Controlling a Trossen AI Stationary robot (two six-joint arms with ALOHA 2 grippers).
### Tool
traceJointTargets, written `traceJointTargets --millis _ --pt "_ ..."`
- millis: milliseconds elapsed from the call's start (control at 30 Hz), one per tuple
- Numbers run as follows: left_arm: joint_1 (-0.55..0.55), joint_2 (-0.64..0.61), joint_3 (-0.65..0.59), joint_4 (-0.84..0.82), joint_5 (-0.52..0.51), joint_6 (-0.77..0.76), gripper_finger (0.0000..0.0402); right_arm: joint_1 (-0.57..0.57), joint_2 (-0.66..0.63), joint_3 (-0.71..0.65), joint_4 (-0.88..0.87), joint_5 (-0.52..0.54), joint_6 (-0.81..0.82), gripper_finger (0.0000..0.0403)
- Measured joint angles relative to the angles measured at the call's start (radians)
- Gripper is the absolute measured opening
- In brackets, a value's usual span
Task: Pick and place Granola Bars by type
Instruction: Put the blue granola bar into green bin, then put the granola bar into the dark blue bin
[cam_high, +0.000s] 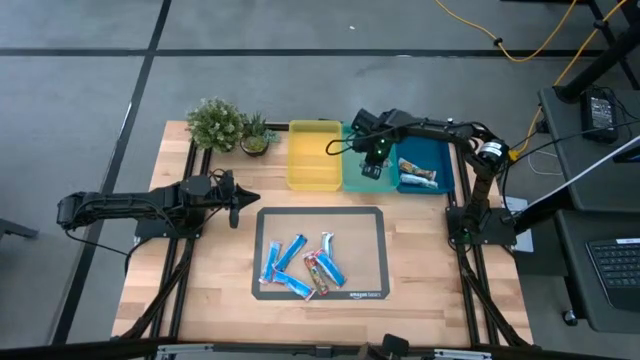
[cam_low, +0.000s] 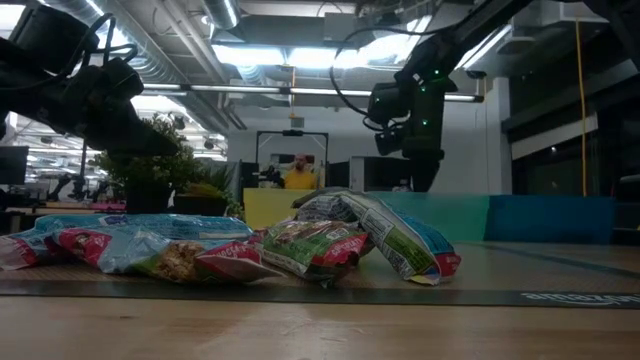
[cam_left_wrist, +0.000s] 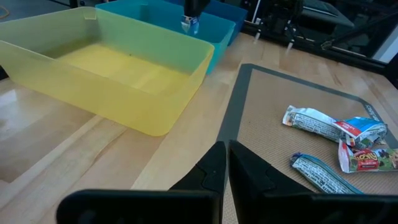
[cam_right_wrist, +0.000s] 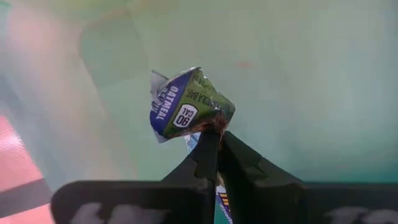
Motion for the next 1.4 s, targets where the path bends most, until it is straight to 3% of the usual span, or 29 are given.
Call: traceJointTargets --millis 500,733,1167,1400 --pt "0.000 0.000 0.000 0.000 0.000 0.000 0.0012 0.010 0.000 0.031 0.012 -0.001 -0.001 0.0107" --pt "0.000 0.000 0.000 0.000 0.000 0.000 0.0012 0.034 0.000 0.094 0.010 0.000 -0.026 0.0117" --pt "0.000 0.000 0.000 0.000 0.000 0.000 0.0010 0.219 -0.147 0.113 0.024 -0.001 -0.090 0.0117" --pt "0.000 0.000 0.000 0.000 0.000 0.000 0.0012 0.360 -0.238 0.113 0.015 -0.034 -0.247 0.0117"
